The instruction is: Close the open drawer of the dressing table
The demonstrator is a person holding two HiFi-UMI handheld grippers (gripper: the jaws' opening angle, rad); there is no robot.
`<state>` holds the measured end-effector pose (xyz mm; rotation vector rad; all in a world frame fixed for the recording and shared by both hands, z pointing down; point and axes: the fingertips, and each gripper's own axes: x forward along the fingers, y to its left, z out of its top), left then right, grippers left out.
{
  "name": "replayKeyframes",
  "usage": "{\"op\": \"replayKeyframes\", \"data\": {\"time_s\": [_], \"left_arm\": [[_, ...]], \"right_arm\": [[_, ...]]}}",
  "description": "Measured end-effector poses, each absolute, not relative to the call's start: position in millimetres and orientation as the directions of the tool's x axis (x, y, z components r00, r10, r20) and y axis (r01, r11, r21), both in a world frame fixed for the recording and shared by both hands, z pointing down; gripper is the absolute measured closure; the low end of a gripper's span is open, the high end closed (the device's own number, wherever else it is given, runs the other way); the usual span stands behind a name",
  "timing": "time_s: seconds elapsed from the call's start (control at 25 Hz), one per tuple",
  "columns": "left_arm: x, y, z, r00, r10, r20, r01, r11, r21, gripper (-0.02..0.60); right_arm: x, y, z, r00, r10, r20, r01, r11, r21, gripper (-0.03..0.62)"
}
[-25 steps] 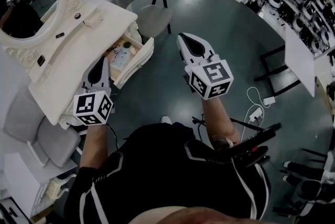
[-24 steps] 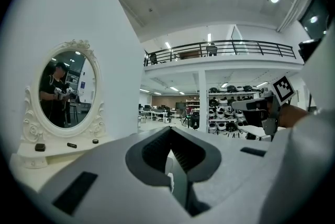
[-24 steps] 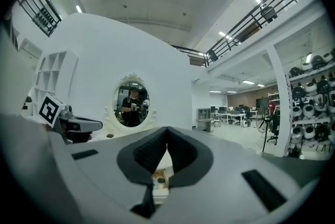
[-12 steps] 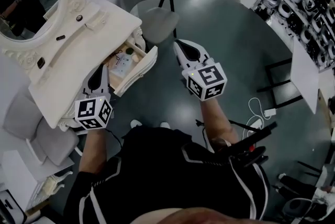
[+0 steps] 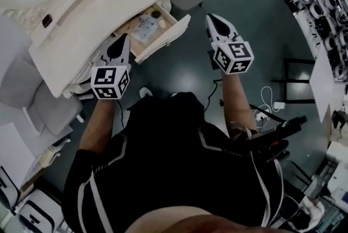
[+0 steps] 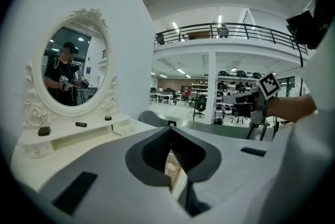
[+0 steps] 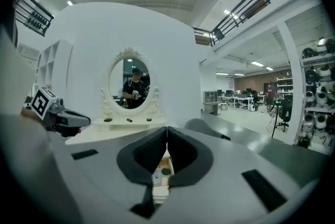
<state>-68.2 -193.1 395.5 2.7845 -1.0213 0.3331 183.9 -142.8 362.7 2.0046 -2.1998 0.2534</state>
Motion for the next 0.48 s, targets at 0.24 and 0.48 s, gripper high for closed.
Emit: {"op": "replayKeyframes", "data": {"time_s": [0.24,0.48], "left_arm": [[-82.3,-201.6,457.8,0.724,-0.597,0.346,-0.665,-0.737,0.119,0.577],[-75.8,-197.7,520.4,0.666,-0.585,0.463,-0.705,-0.696,0.134,0.577]], "right_arm": [[180.7,-167.9,435.4,-0.101,-0.936,0.336,-0.995,0.1,-0.018,0.557],[190.6,-189.0,510.4,-0.174,-0.882,0.439,-0.981,0.192,-0.004,0.537]]}}
